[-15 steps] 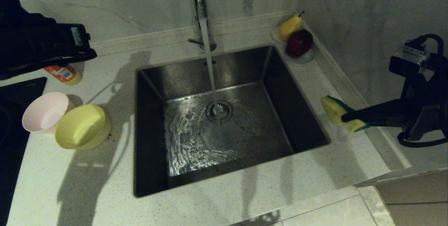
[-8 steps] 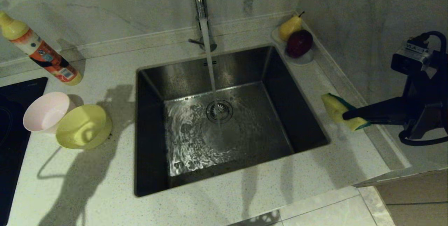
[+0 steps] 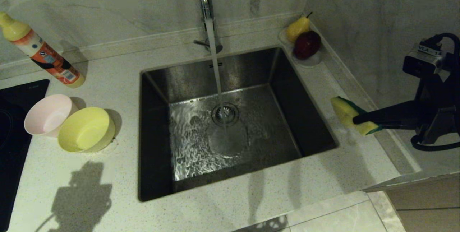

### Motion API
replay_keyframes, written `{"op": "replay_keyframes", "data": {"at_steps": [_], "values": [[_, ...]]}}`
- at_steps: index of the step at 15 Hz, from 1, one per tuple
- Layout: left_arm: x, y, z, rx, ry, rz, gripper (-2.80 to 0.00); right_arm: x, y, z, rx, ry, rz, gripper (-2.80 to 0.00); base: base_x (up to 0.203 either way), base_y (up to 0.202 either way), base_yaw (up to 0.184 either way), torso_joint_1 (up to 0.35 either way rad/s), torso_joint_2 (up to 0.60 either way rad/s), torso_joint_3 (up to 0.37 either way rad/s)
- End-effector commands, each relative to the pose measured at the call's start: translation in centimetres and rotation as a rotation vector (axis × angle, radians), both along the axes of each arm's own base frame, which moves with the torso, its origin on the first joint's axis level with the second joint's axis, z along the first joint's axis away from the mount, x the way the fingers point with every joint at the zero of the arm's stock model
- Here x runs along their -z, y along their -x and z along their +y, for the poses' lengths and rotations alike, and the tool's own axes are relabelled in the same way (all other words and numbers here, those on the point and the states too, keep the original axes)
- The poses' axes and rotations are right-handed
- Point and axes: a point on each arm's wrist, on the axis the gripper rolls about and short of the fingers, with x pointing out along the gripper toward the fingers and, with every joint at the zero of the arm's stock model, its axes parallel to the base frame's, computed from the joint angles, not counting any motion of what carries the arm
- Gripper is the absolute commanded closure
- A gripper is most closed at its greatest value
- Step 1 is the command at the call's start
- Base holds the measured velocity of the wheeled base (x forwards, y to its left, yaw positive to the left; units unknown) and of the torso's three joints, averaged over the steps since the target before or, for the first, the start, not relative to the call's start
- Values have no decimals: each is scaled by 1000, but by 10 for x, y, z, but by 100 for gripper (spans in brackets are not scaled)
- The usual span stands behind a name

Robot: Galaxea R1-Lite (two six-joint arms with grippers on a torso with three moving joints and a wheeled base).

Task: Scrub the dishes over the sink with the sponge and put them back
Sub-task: Put down the sponge

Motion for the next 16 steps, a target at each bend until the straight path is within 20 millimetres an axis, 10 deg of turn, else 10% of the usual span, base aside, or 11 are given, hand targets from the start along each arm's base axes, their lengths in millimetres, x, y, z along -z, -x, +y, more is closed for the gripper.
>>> {"op": "replay_keyframes", "data": {"at_steps": [1,7,16], "values": [[39,7,0,-6,-2,18,0,-3,4,0,-4,-5,-8,0,0,0,0,0,0,0],[114,8,-3,114,-16,74,0,-9,10,-1,-1,-7,-35,0,0,0,0,0,0,0],[119,7,-3,159,1,101,0,-17,28,-5,90,159,-206,0,0,0,0,0,0,0]]}}
